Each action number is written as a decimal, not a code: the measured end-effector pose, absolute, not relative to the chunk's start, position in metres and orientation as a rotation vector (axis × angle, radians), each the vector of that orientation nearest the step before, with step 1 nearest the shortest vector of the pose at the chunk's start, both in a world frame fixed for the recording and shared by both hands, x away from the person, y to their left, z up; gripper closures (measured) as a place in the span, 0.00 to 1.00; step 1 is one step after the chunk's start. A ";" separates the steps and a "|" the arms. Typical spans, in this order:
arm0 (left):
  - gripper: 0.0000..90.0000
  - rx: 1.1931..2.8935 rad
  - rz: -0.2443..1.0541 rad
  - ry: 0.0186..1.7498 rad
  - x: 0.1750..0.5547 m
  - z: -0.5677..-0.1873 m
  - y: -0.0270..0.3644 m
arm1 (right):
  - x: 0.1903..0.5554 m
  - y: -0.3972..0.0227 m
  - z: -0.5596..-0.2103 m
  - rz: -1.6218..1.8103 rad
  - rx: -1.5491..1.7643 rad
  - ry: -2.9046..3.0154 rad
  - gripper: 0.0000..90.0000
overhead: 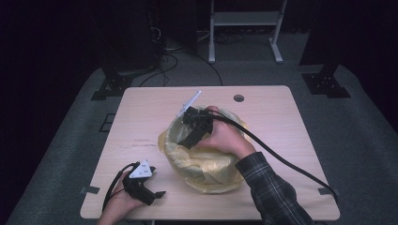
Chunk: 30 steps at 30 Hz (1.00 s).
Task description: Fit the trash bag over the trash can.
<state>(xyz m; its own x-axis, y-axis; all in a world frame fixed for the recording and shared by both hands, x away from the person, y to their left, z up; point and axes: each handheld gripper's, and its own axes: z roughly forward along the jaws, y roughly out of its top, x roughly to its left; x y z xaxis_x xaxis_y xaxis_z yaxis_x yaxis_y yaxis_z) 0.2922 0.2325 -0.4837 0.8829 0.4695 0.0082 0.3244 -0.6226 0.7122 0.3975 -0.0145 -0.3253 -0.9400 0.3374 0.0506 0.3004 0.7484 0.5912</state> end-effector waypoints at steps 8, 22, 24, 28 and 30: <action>0.00 2.294 0.249 0.566 0.292 -0.484 0.233 | 0.392 -0.009 -0.320 0.920 0.480 2.834 0.11; 0.00 2.298 0.244 0.555 0.294 -0.484 0.232 | 0.374 -0.059 -0.276 1.082 0.508 2.720 0.02; 0.00 2.298 0.243 0.554 0.294 -0.484 0.232 | 0.371 -0.069 -0.272 1.112 0.516 2.704 0.02; 0.00 2.298 0.244 0.554 0.294 -0.484 0.232 | 0.366 -0.086 -0.266 1.119 0.526 2.658 0.00; 0.00 2.298 0.244 0.554 0.294 -0.484 0.232 | 0.362 -0.097 -0.264 1.141 0.542 2.647 0.00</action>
<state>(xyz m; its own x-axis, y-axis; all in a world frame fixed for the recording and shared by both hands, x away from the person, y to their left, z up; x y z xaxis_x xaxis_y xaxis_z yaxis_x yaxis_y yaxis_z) 0.2940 0.2320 -0.4836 0.8884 0.4590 0.0091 0.3170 -0.6277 0.7110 0.3620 -0.0973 -0.2635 -0.9107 0.4107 -0.0448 0.2494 0.6331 0.7328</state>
